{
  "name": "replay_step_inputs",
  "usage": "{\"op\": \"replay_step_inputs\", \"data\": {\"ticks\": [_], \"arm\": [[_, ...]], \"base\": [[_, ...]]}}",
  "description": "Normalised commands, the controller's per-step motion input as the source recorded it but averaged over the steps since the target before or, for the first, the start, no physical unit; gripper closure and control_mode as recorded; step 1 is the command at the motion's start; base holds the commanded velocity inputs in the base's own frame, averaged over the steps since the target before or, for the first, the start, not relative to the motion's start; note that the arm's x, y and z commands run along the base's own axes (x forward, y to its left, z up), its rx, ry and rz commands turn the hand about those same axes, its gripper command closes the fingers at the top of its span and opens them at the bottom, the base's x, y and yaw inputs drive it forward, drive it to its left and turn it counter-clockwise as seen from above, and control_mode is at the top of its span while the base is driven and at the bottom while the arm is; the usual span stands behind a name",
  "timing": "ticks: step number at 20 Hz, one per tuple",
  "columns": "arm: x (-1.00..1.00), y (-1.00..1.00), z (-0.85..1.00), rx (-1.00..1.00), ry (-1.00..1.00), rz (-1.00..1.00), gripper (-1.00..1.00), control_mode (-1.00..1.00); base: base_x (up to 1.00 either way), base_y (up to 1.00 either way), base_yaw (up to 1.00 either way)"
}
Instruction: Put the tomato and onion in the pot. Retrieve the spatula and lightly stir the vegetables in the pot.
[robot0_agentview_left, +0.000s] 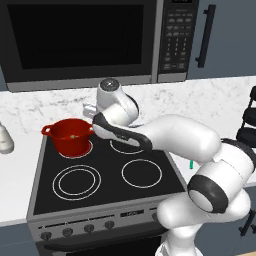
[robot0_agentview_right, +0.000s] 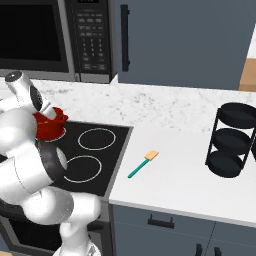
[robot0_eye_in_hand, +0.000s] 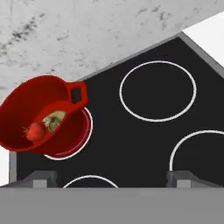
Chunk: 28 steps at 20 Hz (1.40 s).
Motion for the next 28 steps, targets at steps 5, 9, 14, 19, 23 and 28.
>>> {"op": "replay_step_inputs", "data": {"ticks": [5, 9, 14, 19, 23, 28], "arm": [[-0.63, -0.81, 0.0, 0.14, 0.21, -0.58, -1.0, -1.0], [-0.5, -0.69, 0.0, 0.06, 0.12, -0.57, -1.0, -1.0], [-0.07, -0.79, 0.01, 0.0, 0.14, -0.22, -1.0, -1.0], [-0.06, -0.87, 0.01, 0.0, 0.09, 0.04, -1.0, -1.0], [-0.03, -0.71, 0.0, -0.07, 0.0, 0.45, -1.0, -1.0], [0.0, -0.68, 0.0, -0.15, 0.0, 0.62, -1.0, -1.0]], "base": [[0.0, 0.0, 0.0], [0.0, 0.0, 0.0], [0.0, 0.0, 0.0], [0.0, 0.0, 0.0], [0.0, 0.0, 0.0], [0.0, 0.0, 0.0]]}}
